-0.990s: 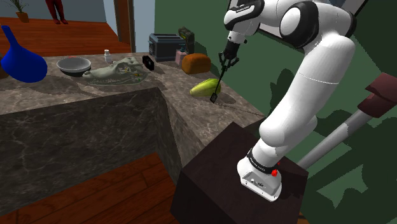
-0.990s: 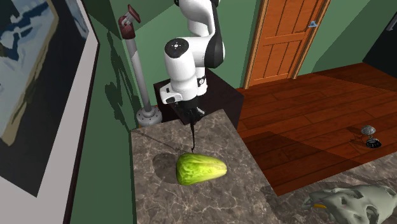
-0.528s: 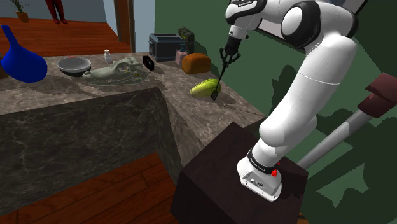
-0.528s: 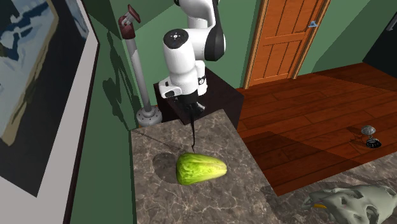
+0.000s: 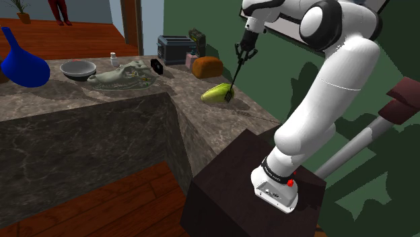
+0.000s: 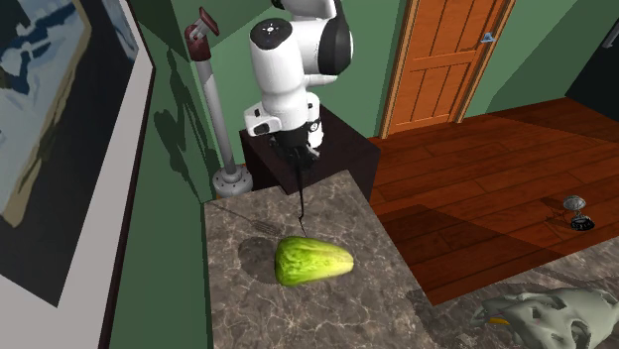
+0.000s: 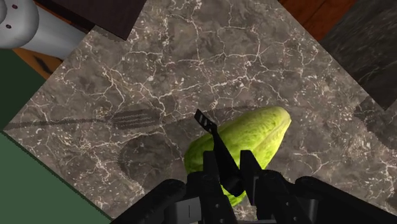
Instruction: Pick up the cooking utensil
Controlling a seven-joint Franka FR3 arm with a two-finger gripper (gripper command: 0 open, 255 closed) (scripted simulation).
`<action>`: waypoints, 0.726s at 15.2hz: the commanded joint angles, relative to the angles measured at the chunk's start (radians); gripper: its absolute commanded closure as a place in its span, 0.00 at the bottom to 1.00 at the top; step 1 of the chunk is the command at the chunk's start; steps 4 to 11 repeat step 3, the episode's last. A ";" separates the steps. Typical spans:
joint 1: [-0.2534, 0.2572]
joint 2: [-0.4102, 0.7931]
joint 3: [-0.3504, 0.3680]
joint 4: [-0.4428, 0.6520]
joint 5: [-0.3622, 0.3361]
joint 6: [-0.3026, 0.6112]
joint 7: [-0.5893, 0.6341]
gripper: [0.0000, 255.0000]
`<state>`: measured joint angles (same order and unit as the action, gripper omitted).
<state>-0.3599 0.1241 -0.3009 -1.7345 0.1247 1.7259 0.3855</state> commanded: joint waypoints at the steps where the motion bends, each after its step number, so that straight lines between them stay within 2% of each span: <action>1: 0.000 -0.003 0.000 0.025 -0.001 -0.028 0.004 1.00; 11: 0.000 -0.003 0.000 0.026 -0.001 -0.030 0.004 1.00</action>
